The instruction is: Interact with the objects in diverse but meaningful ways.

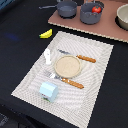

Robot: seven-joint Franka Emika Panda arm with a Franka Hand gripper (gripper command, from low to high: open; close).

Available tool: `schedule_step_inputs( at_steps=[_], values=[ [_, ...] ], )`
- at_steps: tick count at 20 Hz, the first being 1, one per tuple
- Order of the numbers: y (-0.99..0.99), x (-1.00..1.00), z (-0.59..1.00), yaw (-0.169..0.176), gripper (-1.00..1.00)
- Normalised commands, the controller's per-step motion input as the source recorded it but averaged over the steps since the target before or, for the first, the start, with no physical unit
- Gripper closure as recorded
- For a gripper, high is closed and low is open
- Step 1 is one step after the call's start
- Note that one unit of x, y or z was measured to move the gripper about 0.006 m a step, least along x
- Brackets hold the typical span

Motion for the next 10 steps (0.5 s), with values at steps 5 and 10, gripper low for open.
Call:
schedule_step_inputs(
  at_steps=[5,10],
  values=[
    [-0.64,0.05,-0.04,-0.081,-1.0],
    [-0.68,-0.11,-0.13,-0.104,-1.0]
  ],
)
